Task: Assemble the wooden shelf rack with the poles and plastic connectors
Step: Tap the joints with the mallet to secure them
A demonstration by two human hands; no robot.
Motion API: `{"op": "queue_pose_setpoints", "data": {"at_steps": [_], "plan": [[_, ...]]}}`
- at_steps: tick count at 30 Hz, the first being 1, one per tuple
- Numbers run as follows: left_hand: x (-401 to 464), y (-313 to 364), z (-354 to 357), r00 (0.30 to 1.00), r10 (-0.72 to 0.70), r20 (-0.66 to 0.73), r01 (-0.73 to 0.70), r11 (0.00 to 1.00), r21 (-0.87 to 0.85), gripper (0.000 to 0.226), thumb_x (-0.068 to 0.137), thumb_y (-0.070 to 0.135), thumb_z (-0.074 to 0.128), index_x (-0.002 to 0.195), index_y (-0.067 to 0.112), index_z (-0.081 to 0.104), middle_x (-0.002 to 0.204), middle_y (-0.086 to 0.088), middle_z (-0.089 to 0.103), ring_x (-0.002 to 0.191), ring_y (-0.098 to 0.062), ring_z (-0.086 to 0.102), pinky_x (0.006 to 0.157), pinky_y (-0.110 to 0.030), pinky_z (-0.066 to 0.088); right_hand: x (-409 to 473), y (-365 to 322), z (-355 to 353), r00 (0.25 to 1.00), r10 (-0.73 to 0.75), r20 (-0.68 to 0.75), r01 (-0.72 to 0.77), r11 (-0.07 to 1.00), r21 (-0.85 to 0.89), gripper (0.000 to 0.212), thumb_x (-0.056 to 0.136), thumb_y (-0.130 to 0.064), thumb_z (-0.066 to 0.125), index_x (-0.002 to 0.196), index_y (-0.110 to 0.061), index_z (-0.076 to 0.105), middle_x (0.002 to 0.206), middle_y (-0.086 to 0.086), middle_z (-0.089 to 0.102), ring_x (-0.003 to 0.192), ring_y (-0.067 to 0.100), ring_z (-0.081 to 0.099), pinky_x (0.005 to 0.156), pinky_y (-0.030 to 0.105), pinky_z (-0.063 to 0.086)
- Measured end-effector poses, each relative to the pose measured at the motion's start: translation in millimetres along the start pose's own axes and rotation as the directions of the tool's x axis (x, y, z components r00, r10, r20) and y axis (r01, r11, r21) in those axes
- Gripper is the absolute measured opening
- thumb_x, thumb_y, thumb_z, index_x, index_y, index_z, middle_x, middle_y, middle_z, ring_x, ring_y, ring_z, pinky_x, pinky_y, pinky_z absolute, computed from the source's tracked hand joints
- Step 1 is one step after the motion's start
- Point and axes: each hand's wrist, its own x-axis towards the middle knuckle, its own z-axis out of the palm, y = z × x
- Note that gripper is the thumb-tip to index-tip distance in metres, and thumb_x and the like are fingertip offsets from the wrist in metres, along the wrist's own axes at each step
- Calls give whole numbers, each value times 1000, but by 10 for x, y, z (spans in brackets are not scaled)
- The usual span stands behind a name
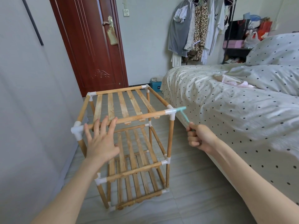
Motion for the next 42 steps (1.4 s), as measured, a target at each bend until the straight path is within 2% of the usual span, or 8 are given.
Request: {"op": "queue_pose_setpoints", "data": {"at_steps": [3,8,13,16,20,31,36,42], "plan": [[-6,41,-8,1000,1,-12,-1,1000,3,99,73,33,61,146,33,-6,155,-1,-4,142,-27,-7,105,-55,-22,-3,-19,33,954,-17,-299,129,925,358,31,101,-17,25,71,-15,33,49,-4,24,33,7,20,34,15,18],[7,6,1,1000,-10,-10,10,1000,1,97,74,34,61,145,33,-4,155,-1,-3,142,-27,-7,107,-55,-21,-29,158,82,1000,-6,21,9,990,-144,33,103,-28,29,74,-14,37,48,-5,28,33,7,22,31,16,20],[-10,37,-38,999,8,-38,-9,999,-43,87,76,34,60,146,28,9,150,-3,15,141,-29,2,108,-56,-18,27,23,68,968,-118,-223,130,991,38,31,102,-22,26,73,-15,35,48,-3,30,36,9,28,34,21,31],[-93,89,-44,992,6,-124,-22,992,-125,76,73,30,64,141,18,31,138,-11,34,137,-34,17,108,-58,-15,114,-22,171,947,-217,-239,213,976,-41,32,102,-23,25,76,-13,41,74,8,53,70,21,55,73,35,52],[-97,42,-20,988,12,-156,-46,975,-217,64,80,38,53,137,16,38,136,-12,39,138,-33,19,108,-55,-17,161,-177,373,964,-235,-120,235,972,-16,37,103,-25,24,73,-12,42,110,18,59,126,38,44,111,48,30],[184,-519,-66,958,-194,213,259,903,-342,53,101,40,11,151,23,9,158,0,-10,144,-20,-13,116,-49,-8,-110,93,506,936,-191,297,218,974,-61,40,103,-30,26,70,-13,40,94,23,70,91,29,69,80,40,57],[-83,139,-334,995,-92,30,94,849,-519,72,91,60,14,148,15,21,157,-2,10,145,-17,2,116,-42,-2,10,37,697,818,-555,149,561,715,-418,34,102,-28,30,84,-13,55,100,5,62,93,15,58,72,18,46],[-190,661,-336,1000,-8,-5,5,893,-450,78,88,64,23,141,8,31,151,-8,27,145,-19,6,111,-38,27,182,-102,941,716,-578,393,636,307,-708,40,101,-33,28,114,-8,56,107,11,63,96,24,58,76,29,40]]}}
